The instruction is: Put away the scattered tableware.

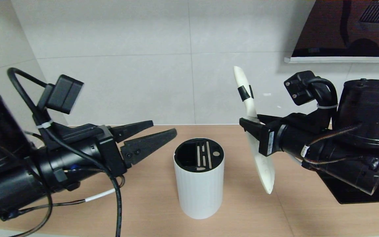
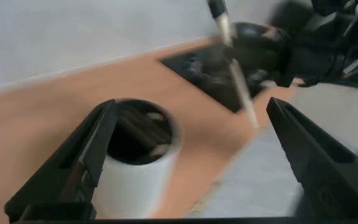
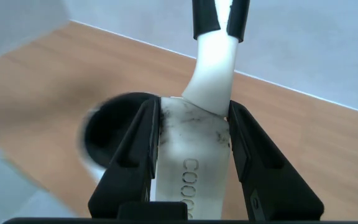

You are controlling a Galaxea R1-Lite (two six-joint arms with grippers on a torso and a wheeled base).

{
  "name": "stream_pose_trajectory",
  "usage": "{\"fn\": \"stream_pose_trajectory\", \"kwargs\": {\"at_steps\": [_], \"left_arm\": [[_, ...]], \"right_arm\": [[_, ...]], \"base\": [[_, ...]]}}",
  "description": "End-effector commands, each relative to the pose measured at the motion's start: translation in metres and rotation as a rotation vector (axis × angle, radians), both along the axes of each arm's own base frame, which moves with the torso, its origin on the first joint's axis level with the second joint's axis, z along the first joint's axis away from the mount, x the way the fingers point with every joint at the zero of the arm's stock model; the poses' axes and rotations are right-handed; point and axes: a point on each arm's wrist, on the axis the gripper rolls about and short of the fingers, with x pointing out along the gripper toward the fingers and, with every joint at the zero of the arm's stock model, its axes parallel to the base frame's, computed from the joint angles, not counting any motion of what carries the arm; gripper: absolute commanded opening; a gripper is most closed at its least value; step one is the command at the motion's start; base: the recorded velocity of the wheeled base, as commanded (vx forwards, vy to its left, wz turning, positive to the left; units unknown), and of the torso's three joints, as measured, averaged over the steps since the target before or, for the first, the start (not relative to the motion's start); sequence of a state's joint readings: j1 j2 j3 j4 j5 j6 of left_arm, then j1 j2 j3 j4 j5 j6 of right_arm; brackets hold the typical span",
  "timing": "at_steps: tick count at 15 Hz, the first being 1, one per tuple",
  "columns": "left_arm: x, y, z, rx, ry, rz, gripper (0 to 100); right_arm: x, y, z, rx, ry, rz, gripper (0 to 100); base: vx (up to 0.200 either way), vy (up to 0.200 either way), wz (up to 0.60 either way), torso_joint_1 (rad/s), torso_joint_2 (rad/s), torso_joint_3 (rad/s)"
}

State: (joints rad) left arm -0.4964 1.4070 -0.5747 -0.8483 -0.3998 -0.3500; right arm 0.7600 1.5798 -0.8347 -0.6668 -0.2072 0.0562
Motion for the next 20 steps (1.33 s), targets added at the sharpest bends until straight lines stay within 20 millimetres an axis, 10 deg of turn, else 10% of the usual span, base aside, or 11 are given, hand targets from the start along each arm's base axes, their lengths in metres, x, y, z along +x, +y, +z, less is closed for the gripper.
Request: {"fn": "stream_pose_trajectory", "kwargs": {"at_steps": [1, 20], "left_arm": [[0.013, -0.022, -0.026, -0.030, 0.098, -0.036, 100], [0.018, -0.058, -0.033, -0.211, 0.157, -0.111, 100]], "right_arm": [[-0.012, 0.010, -0.001, 0.004, 0.008, 0.056, 0], [-0.054, 0.068, -0.032, -0.009, 0.119, 0.282, 0]], "base": [[0.000, 0.000, 0.00, 0.000, 0.00, 0.000], [0.000, 0.000, 0.00, 0.000, 0.00, 0.000]]}}
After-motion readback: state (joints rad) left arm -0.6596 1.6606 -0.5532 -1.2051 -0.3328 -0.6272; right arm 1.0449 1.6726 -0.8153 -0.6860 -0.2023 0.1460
